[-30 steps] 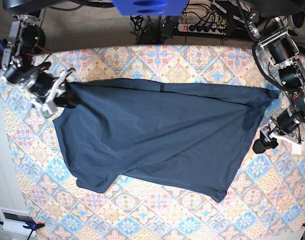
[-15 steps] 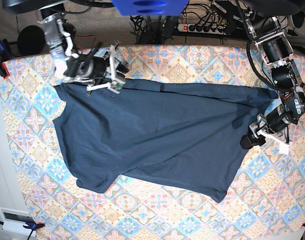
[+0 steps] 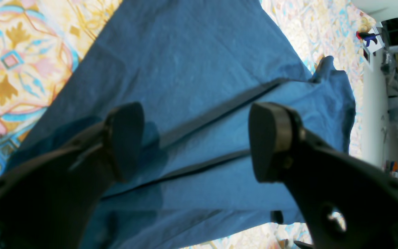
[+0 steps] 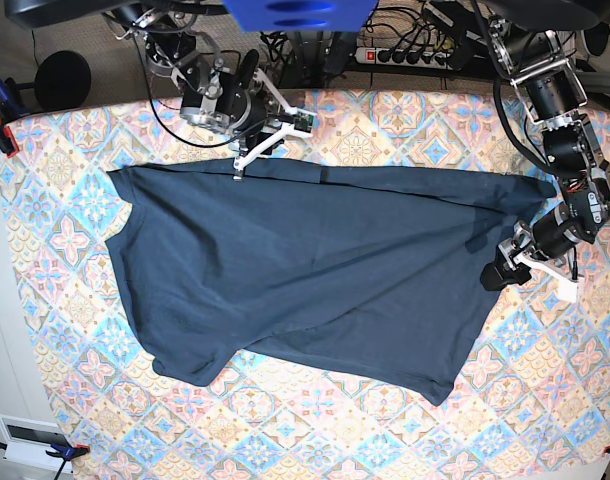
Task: Layout the t-shirt on the table in an organized manner, then fold the t-shirt properly
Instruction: 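Release the shirt with the right gripper and move it to the collar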
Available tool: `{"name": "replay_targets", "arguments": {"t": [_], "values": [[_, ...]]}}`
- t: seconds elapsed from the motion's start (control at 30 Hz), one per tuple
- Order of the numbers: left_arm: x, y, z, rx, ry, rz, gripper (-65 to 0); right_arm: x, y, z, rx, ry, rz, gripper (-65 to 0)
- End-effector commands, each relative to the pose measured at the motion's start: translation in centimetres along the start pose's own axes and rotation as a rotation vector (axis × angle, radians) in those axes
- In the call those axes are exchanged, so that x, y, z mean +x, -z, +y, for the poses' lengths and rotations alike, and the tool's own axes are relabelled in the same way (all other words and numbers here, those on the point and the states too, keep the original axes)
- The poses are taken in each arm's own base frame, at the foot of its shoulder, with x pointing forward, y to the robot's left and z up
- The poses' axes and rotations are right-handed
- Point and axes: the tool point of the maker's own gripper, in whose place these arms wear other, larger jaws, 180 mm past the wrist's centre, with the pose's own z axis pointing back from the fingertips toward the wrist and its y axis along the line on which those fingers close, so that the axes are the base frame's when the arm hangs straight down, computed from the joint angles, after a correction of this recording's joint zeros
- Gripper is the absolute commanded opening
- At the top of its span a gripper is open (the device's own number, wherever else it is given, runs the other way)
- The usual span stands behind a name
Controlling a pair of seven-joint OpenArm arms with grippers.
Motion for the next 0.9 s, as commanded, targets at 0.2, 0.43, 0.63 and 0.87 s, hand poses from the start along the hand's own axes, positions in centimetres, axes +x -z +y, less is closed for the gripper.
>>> {"name": "replay_targets", "arguments": {"t": [0.2,0.43,0.63,0.87], "values": [[1.1,-0.6,-0.3,-0.010,0.021,-0.033,-18.4,0.8,-0.2,-2.9,-0.061,-0.010,-0.034,-47.5],[0.8,-0.7,-0.1,-0.006,0.018,-0.025,-18.4,2.6,0.2,-5.9,-0.112,-0.011,-0.072,-47.6],[0.5,-0.7,0.1,-0.003,0.014,-0.022,-18.4,3.3,0.1,-6.7,-0.130,-0.023,-0.080,-47.5],[0.7,-0.7,0.1,-0.004,0.015,-0.026,-18.4,3.0,0.4,-5.4,-0.100,-0.013,-0.076,-47.4]]}}
